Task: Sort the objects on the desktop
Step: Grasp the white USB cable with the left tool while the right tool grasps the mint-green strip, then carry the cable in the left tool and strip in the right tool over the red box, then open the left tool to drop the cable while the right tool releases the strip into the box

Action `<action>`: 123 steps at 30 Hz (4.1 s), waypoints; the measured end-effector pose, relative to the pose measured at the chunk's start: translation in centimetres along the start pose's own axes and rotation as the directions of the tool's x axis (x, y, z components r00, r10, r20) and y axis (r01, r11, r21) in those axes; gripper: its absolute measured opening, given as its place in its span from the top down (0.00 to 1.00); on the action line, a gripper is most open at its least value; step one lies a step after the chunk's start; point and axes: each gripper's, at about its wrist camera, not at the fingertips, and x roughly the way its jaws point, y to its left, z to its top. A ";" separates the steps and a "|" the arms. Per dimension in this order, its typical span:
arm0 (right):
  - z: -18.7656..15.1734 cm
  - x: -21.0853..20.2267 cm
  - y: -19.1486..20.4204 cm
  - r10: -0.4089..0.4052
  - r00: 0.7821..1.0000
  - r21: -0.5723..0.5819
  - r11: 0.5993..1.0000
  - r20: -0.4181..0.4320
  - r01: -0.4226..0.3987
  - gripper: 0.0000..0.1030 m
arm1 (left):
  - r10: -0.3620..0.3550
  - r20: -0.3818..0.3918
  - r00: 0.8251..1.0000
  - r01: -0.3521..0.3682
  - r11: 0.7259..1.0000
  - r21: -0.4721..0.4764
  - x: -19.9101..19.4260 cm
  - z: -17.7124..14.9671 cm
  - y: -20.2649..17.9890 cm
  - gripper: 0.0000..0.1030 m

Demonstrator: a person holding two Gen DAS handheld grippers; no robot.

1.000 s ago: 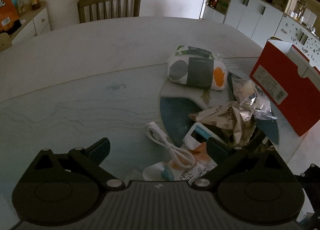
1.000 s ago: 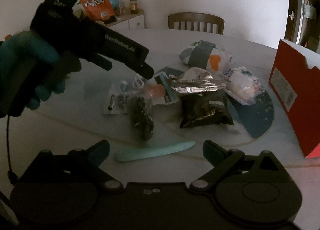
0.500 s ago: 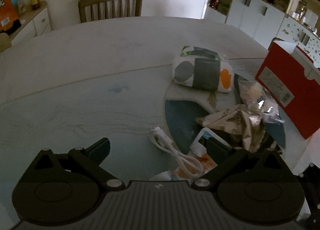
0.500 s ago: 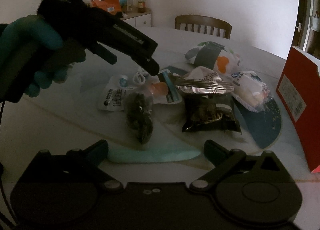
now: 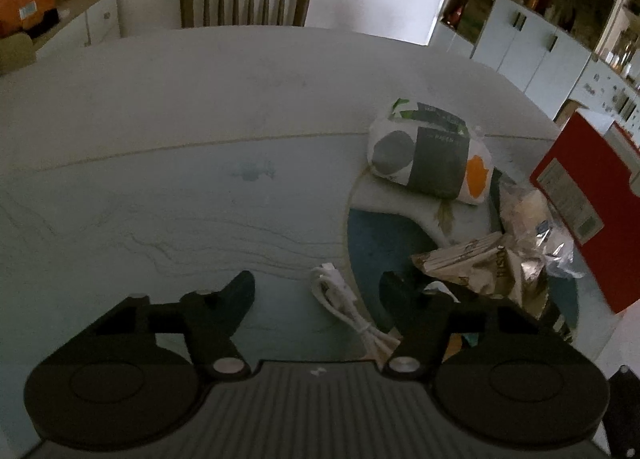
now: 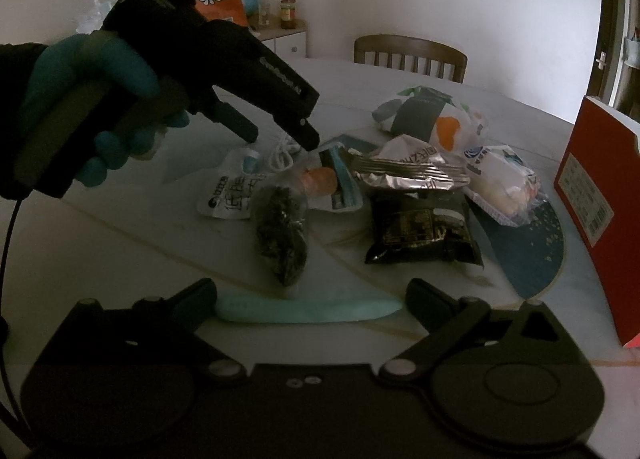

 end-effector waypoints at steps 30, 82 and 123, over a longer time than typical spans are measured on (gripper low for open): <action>1.3 -2.8 -1.5 -0.030 0.999 -0.006 1.000 0.017 0.030 0.05 | 0.020 0.011 1.000 -0.021 0.996 0.090 -3.1 -0.5 -2.2 0.81; 6.4 -17.6 -21.3 -0.079 0.980 0.012 0.997 0.180 0.078 0.05 | -0.246 0.067 0.967 0.216 0.929 0.299 -13.7 5.2 -26.4 0.85; 4.6 -9.0 -36.0 0.004 0.998 0.129 0.992 -0.056 0.004 0.05 | -0.219 -0.269 0.938 0.328 0.812 0.483 5.6 13.2 -41.8 0.85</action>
